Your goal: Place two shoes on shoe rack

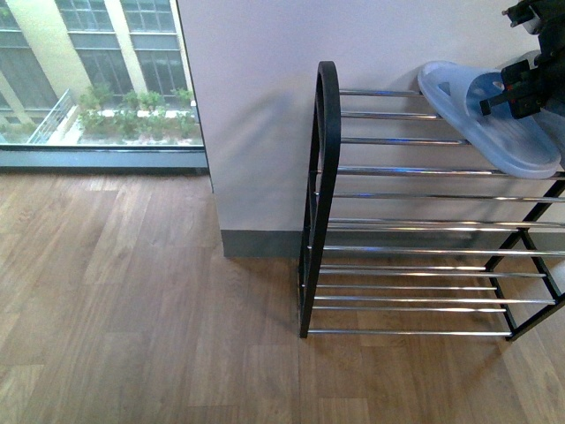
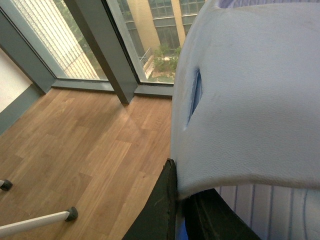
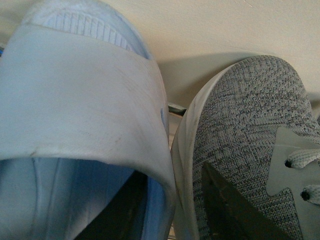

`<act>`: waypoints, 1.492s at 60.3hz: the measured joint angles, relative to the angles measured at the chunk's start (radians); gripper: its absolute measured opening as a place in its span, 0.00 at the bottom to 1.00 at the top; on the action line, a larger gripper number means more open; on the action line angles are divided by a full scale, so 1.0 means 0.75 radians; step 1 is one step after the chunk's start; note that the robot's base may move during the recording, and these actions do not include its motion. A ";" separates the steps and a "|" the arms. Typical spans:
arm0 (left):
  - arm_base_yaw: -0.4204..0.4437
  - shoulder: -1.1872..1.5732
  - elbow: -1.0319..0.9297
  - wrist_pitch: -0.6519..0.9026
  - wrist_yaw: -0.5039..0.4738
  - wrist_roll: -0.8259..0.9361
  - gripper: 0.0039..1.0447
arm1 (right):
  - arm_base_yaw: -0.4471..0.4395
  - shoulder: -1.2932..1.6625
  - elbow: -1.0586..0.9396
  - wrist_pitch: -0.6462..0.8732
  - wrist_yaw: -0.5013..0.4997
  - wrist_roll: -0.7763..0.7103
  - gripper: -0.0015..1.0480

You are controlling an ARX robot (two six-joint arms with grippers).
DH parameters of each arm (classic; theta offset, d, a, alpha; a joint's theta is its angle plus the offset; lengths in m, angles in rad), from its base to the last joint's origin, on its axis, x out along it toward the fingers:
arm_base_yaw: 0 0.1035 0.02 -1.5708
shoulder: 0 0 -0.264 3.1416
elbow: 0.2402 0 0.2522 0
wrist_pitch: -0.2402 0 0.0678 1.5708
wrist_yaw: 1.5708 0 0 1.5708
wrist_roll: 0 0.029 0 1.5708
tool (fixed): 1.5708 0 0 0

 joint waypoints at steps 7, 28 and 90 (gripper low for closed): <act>0.000 0.000 0.000 0.000 0.000 0.000 0.01 | 0.001 -0.039 -0.010 -0.028 -0.025 0.011 0.54; 0.000 0.000 0.000 0.000 0.000 0.000 0.01 | -0.074 -0.304 -0.017 -0.307 -0.155 -0.060 0.91; 0.001 0.000 0.000 0.000 0.000 0.000 0.01 | 0.079 -1.192 -1.431 0.936 -0.263 0.527 0.02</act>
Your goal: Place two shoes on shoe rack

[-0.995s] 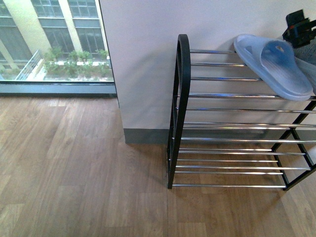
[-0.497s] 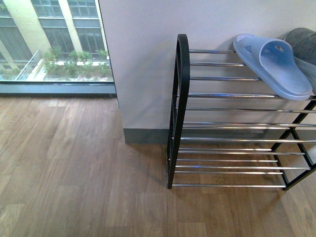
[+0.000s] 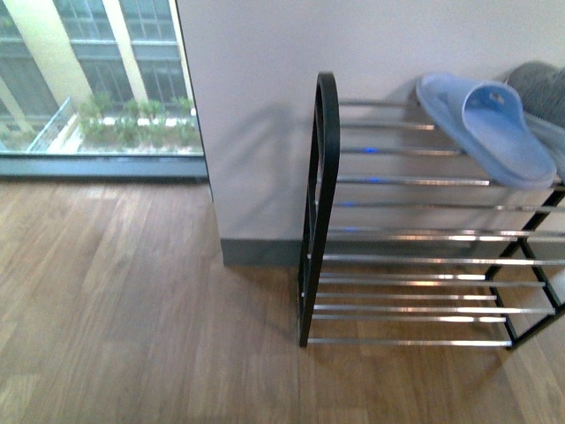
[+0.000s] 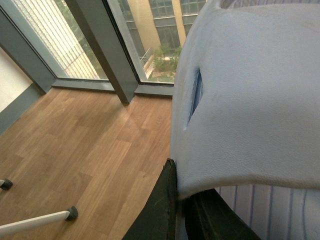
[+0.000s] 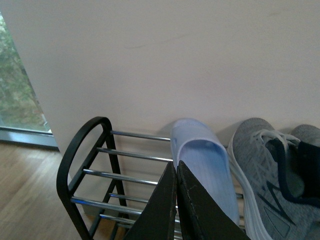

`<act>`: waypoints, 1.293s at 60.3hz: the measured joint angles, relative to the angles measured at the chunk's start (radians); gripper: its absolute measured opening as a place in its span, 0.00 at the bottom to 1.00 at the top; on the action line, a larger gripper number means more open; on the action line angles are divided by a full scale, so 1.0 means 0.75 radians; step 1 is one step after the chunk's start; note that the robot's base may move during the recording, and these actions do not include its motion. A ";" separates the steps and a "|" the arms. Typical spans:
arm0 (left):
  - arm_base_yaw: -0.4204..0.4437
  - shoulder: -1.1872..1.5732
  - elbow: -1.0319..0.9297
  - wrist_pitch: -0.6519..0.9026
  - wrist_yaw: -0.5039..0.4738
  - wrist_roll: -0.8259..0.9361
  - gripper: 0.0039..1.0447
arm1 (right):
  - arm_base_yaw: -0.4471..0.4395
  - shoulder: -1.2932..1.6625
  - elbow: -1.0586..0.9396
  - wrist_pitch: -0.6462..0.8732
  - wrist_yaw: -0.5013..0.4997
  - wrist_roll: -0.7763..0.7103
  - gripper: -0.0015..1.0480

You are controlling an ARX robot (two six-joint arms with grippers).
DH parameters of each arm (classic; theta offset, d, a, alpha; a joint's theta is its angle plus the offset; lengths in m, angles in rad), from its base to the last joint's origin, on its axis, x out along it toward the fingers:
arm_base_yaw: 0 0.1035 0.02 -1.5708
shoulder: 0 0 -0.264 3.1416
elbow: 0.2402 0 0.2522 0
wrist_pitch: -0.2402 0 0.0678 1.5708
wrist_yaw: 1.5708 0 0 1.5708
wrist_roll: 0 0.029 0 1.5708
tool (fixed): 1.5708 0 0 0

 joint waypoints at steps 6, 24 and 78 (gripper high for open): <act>0.001 0.000 0.000 0.000 0.000 0.000 0.01 | 0.019 -0.081 -0.077 -0.003 0.025 0.001 0.02; 0.000 0.000 0.000 0.000 0.000 0.000 0.01 | 0.078 -0.328 -0.242 -0.086 0.083 0.002 0.02; 0.000 0.000 0.000 0.000 0.001 0.000 0.01 | 0.168 -1.128 -0.414 -0.680 0.170 0.003 0.02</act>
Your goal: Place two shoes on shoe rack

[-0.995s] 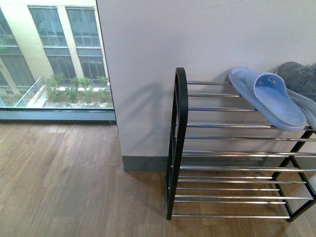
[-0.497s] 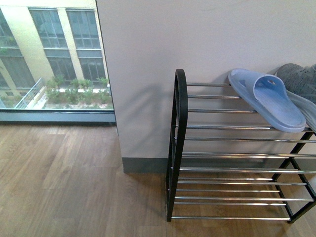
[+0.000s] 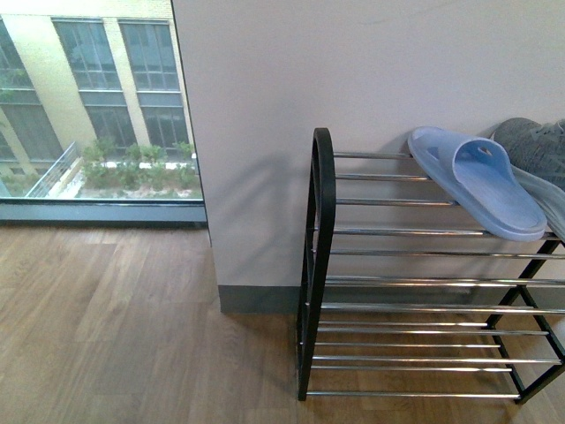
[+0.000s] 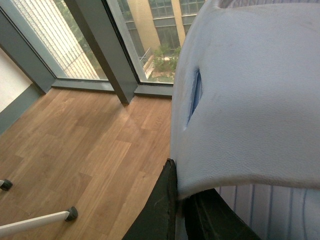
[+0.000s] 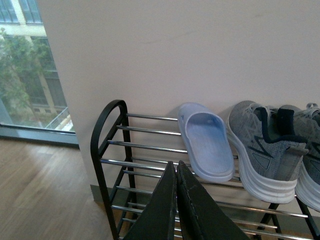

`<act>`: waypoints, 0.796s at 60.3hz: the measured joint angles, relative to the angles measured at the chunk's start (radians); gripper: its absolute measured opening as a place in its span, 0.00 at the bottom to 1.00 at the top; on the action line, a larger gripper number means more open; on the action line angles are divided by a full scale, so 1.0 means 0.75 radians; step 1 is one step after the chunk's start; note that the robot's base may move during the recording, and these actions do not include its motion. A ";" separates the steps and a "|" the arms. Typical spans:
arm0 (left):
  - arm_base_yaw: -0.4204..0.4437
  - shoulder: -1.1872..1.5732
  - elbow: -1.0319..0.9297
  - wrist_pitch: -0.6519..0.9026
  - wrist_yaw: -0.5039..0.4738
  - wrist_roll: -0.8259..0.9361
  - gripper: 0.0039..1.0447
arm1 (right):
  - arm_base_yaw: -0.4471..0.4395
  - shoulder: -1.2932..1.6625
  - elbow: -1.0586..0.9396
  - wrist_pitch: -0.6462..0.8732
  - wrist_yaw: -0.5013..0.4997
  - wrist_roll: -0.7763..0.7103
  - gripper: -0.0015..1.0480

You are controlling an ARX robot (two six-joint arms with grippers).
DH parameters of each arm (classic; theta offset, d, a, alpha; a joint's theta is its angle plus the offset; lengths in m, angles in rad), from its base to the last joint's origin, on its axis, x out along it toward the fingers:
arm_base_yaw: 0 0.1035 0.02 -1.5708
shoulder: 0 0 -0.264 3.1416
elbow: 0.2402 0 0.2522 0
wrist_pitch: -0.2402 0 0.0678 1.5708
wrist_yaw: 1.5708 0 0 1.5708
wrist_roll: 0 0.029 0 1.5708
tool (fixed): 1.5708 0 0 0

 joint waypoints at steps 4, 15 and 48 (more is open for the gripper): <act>0.000 0.000 0.000 0.000 0.000 0.000 0.01 | 0.000 -0.046 0.000 -0.044 -0.001 0.000 0.02; 0.000 0.000 0.000 0.000 -0.001 0.000 0.01 | 0.000 -0.166 0.000 -0.159 0.000 0.000 0.02; 0.000 0.000 0.000 0.000 -0.001 0.000 0.01 | 0.000 -0.406 0.000 -0.396 0.000 0.000 0.02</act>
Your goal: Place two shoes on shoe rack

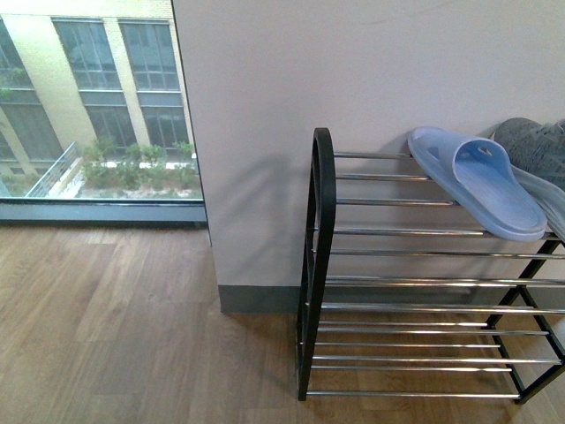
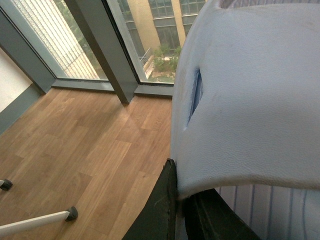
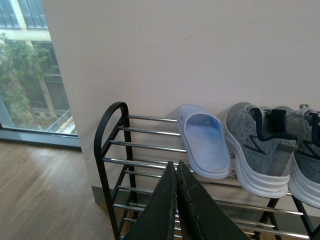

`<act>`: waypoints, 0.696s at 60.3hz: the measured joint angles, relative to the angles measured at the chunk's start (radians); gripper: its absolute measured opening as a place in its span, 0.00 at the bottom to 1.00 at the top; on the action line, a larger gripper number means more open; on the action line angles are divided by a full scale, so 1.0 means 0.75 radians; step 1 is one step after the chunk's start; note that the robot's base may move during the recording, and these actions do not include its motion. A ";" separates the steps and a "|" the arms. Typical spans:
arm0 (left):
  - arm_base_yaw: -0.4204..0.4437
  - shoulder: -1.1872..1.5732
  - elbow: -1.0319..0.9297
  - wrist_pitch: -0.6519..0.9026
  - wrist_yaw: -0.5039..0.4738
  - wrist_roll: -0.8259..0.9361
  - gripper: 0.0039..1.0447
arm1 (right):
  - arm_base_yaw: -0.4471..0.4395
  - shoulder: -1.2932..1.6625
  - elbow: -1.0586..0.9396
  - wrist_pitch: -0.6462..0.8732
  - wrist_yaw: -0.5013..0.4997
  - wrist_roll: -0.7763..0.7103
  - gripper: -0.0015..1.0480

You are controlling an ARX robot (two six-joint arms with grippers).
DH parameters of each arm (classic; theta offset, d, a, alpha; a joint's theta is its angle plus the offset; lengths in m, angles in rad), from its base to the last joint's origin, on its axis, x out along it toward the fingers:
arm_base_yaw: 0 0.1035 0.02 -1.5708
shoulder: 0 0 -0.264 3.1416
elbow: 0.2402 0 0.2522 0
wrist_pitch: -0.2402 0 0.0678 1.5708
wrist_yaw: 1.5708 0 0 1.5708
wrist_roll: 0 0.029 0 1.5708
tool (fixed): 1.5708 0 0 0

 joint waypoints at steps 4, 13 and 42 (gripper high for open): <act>0.000 0.000 0.000 0.000 0.001 0.000 0.01 | 0.000 -0.019 0.000 -0.020 0.001 0.000 0.02; 0.000 0.000 0.000 0.000 0.000 0.000 0.01 | 0.000 -0.194 0.000 -0.238 0.002 0.000 0.02; 0.000 0.000 0.000 0.000 0.000 0.000 0.01 | 0.000 -0.257 0.000 -0.264 0.001 0.000 0.02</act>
